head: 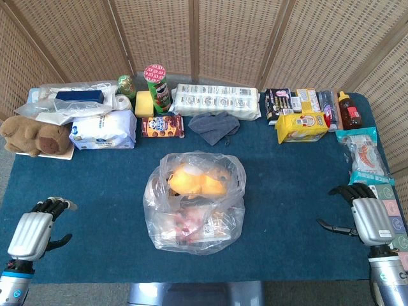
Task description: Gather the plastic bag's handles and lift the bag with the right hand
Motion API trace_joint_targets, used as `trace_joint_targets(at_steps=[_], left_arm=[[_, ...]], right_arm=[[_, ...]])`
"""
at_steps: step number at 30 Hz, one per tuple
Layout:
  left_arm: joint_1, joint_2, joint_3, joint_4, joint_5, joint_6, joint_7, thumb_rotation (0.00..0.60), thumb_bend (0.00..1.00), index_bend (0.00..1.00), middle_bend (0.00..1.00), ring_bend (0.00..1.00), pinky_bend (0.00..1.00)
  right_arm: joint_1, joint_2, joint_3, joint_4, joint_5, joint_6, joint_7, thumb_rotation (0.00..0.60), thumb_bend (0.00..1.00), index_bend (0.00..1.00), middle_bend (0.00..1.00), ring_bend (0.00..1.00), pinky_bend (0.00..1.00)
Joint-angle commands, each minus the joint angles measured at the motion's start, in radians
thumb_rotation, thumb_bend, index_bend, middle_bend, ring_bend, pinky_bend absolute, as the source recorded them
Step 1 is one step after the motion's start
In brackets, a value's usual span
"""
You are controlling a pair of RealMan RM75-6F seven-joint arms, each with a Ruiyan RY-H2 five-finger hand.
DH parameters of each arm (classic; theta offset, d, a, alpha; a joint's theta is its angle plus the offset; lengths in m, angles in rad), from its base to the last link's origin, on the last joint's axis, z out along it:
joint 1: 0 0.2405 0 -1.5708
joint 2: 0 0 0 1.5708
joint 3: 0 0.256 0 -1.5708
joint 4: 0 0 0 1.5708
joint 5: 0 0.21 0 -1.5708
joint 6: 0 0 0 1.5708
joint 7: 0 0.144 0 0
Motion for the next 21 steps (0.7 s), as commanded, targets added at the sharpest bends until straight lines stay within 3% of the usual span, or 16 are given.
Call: trace_joint_targets(at_steps=[1,21], left_arm=[[-0.004,-0.004,-0.001,0.003,-0.003,-0.006,0.002,0.6,0.08,0.35,0.35,0.24,0.29],[0.011,0.017,0.007,0.01,0.009,0.017,-0.025,0.6,0.08,0.35,0.35,0.24,0.29]], right_arm=[[0.001,-0.002,0.001,0.001,0.004,-0.003,-0.004,0.349,0.17,0.35,0.35,0.28,0.17],[0.003,0.004,-0.004,-0.016,-0.015,0.0,0.001,0.345,0.17,0.35,0.35,0.28,0.17]])
